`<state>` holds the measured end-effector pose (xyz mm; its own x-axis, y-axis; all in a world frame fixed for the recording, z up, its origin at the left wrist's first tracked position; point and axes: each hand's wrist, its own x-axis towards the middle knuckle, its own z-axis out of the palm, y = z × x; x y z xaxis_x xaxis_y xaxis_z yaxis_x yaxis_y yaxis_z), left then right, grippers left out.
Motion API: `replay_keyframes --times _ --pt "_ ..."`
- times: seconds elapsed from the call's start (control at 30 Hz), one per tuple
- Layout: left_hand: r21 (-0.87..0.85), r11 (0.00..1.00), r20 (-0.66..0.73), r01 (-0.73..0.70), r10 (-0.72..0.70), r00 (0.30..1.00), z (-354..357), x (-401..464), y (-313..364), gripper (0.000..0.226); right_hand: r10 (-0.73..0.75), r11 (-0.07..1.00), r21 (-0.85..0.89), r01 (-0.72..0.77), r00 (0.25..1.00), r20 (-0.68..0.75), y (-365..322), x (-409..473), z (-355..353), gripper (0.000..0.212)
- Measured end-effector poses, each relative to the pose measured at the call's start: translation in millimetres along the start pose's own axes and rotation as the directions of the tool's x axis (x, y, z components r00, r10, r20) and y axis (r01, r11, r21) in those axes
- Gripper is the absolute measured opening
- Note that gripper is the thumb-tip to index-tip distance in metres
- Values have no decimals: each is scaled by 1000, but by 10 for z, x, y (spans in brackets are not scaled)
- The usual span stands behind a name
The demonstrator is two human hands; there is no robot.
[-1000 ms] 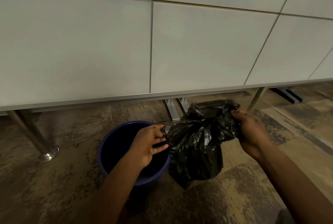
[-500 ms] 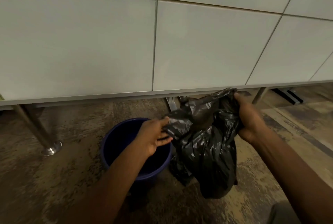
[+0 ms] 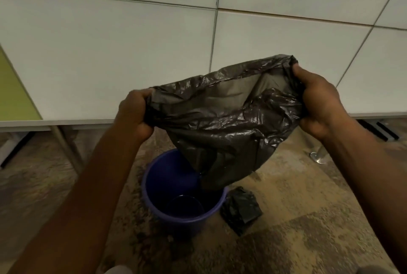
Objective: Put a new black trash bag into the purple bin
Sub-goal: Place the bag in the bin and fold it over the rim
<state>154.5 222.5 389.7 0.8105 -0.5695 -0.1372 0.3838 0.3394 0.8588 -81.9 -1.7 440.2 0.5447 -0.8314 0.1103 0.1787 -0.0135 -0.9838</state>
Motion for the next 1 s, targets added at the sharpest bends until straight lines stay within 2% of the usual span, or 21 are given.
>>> replay_keyframes --times 0.1,0.2,0.37,0.5,0.57,0.7,0.8,0.87,0.9,1.0 --pt "271 926 -108 -264 302 947 4 -32 -6 17 -33 999 2 32 998 54 109 -72 229 33" --pt "427 859 -208 -282 397 894 -128 8 -145 10 24 1000 -1 -24 998 53 398 -99 359 39" --pt "483 872 -253 -82 228 940 -661 122 -607 19 215 974 -63 -216 976 -27 1182 -135 394 48" --pt "573 820 -317 2 219 923 -1055 159 -1102 31 332 934 -105 -343 937 -112 1758 -236 346 37" --pt "574 818 -332 42 185 925 -1208 198 -1277 30 380 908 -145 -392 919 -104 1978 -274 324 34" --pt "628 769 -351 121 140 926 -1398 369 -1548 32 411 884 -182 -430 902 -131 2296 -204 331 32" --pt "661 731 -423 167 179 888 -1422 459 -1649 31 371 886 -216 -411 906 -202 2464 -104 379 22" --pt "670 722 -483 174 246 840 -1425 479 -1680 27 276 897 -280 -341 929 -247 2555 -54 405 4" --pt "680 716 -488 154 286 825 -1431 478 -1693 22 229 900 -314 -301 942 -246 2591 -30 420 3" --pt "747 664 -387 22 408 827 -1486 468 -1712 15 65 882 -451 -141 982 -179 2679 82 426 6"
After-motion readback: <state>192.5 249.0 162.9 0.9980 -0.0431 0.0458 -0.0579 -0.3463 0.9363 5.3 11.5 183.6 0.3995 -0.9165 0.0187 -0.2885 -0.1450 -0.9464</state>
